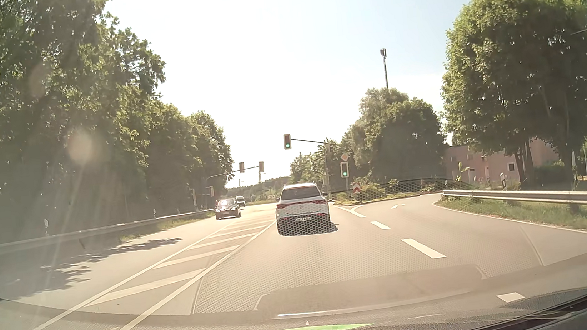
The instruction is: Follow the waypoints while adhering to traffic rules and regulations
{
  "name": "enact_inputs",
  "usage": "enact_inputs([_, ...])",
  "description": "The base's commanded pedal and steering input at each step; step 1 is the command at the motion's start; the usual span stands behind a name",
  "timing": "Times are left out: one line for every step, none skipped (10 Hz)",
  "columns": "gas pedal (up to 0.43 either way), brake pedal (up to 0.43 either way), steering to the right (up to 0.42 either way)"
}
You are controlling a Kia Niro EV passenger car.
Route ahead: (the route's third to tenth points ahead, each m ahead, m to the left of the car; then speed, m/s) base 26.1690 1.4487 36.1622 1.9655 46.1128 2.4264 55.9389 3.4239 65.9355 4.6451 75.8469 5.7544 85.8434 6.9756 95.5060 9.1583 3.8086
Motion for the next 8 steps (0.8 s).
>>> enact_inputs([0.488, 0.000, 0.000])
enact_inputs([0.488, 0.000, -0.001])
enact_inputs([0.480, 0.000, 0.000])
enact_inputs([0.480, 0.000, -0.001])
enact_inputs([0.480, 0.000, 0.000])
enact_inputs([0.480, 0.000, -0.001])
enact_inputs([0.461, 0.000, -0.001])
enact_inputs([0.441, 0.000, -0.004])
